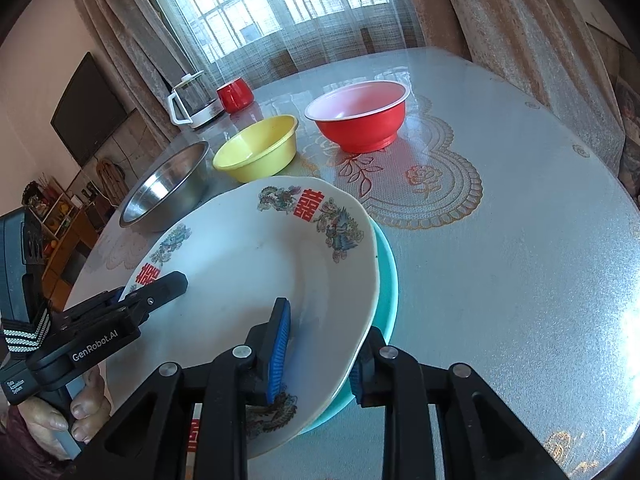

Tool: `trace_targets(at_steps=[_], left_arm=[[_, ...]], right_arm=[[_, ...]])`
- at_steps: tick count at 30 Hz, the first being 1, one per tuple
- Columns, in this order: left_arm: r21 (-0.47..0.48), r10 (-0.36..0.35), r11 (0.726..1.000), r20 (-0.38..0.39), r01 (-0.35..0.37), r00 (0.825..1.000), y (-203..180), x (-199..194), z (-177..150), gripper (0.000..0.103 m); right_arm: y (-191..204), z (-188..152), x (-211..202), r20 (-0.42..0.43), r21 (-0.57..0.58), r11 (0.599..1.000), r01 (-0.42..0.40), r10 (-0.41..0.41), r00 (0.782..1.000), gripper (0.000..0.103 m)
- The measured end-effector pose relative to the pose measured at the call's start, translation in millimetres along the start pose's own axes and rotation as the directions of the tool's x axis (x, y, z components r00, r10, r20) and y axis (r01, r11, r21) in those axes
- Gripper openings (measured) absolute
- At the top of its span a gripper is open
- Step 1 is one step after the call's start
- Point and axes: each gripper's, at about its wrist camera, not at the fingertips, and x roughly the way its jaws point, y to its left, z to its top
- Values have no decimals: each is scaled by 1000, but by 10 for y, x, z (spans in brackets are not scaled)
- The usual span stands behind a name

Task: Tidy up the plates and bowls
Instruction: 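Lower the large red-character plate onto the rose-print plate with the right gripper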

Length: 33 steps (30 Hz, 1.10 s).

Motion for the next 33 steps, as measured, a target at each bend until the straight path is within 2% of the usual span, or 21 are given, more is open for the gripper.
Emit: trace_targets(at_steps=[7, 10, 12, 13, 17, 25, 33], left_arm=[[4, 27, 1000, 4, -27, 1000, -24, -28, -16, 37], [13, 52, 999, 17, -52, 999, -37, -49, -27, 38], [23, 68, 997, 28, -69, 997, -56, -60, -40, 39], [27, 76, 997, 32, -77, 997, -66, -64, -45, 39], [43, 96, 994, 36, -98, 995, -98, -78, -62, 39], [43, 109, 993, 46, -111, 993, -108, -125, -71, 39], [-29, 89, 996, 64, -87, 994, 52, -234, -75, 42]], right_arm=[[-58, 19, -141, 9, 47, 998, -36, 36, 999, 29], [-34, -2, -195, 34, 21, 1000, -10, 9, 999, 29], [17, -20, -194, 46, -26, 999, 47, -46, 998, 22], [36, -32, -195, 55, -40, 998, 58, -56, 997, 22], [24, -26, -190, 59, -34, 998, 61, -59, 997, 22], [24, -1, -191, 44, -15, 997, 75, -74, 996, 23], [12, 33, -237, 48, 15, 996, 91, -91, 995, 24]])
